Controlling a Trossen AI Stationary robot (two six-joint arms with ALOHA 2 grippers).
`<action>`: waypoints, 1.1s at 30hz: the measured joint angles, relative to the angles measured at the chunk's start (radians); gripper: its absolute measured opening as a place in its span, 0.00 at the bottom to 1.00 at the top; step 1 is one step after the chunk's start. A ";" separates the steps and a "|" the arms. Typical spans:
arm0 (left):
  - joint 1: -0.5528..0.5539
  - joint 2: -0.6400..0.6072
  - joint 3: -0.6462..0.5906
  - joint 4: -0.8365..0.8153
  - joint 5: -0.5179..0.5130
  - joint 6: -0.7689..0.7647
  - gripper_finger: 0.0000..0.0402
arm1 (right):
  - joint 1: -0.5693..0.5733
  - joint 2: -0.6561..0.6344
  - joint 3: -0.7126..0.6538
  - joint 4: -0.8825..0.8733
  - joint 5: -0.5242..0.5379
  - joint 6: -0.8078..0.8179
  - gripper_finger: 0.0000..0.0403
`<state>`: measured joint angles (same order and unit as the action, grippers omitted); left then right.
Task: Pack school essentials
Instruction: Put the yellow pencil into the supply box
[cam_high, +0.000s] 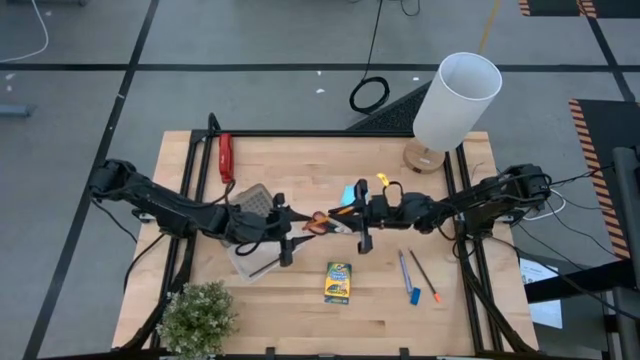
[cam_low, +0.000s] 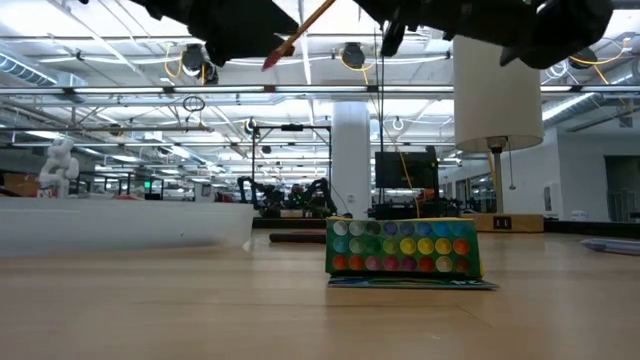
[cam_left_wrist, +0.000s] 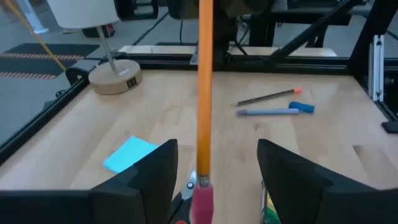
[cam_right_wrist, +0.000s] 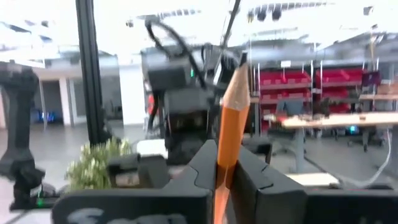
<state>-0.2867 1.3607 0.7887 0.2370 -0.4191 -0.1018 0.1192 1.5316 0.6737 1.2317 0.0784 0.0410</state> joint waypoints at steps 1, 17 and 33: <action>0.002 0.006 0.000 0.011 0.000 0.001 0.56 | 0.000 -0.001 -0.001 0.011 0.000 0.000 0.03; 0.015 0.014 0.000 0.036 0.000 0.029 0.15 | 0.001 0.000 -0.005 0.021 -0.002 -0.023 0.03; 0.015 -0.147 0.001 -0.298 0.015 -0.159 0.04 | -0.036 -0.057 -0.004 -0.396 -0.003 0.034 0.50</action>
<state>-0.2716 1.2141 0.7895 -0.0610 -0.4036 -0.2611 0.0835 1.4747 0.6701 0.8362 0.0750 0.0751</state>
